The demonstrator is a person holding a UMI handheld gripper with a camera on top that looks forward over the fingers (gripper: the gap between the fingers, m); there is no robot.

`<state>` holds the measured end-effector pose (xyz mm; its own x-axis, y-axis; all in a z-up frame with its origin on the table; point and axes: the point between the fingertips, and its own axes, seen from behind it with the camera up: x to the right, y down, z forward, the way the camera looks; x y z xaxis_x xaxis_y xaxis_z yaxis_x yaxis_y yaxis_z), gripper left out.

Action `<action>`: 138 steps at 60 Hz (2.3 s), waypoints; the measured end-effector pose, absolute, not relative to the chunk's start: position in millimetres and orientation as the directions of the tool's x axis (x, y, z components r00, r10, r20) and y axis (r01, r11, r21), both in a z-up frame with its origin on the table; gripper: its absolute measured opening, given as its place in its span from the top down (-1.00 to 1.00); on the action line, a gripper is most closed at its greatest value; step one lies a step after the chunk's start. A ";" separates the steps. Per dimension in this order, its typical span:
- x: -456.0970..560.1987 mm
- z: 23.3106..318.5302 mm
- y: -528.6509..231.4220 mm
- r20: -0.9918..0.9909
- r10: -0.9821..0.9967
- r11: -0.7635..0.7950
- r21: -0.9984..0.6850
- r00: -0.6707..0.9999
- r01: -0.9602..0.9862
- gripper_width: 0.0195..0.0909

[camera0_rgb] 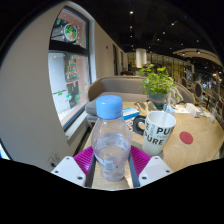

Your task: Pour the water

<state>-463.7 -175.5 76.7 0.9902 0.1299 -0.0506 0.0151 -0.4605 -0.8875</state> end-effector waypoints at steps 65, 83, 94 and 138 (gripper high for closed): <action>-458.1 246.9 -74.1 -0.980 -0.102 -0.386 0.197 -0.171 -0.901 0.60; -454.3 198.0 -66.1 -0.863 -0.228 -0.336 0.505 -0.452 -0.795 0.60; -459.4 204.9 -65.8 -0.907 -0.238 -0.399 0.418 -0.348 -0.816 0.61; -216.8 315.6 -34.5 -0.151 0.208 -0.185 -0.976 0.966 -0.113 0.60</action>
<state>-216.8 -34.5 315.6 0.9665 0.2075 -0.1512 -0.1131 -0.1846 -0.9763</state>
